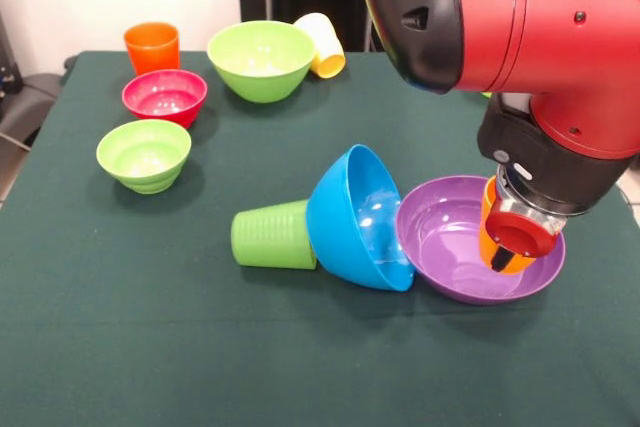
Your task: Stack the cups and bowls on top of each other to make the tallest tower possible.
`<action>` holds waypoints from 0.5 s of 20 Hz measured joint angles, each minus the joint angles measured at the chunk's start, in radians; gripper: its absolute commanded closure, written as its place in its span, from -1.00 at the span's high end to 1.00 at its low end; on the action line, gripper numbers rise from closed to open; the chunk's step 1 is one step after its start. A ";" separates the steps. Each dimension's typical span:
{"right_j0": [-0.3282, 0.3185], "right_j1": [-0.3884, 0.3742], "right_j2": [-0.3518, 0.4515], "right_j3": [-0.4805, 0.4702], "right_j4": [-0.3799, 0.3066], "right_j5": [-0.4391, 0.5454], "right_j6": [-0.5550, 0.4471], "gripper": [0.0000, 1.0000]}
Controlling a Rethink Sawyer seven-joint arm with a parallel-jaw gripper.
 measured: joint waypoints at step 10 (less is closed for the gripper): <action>-0.003 -0.009 -0.024 0.002 -0.006 0.000 0.000 -1.00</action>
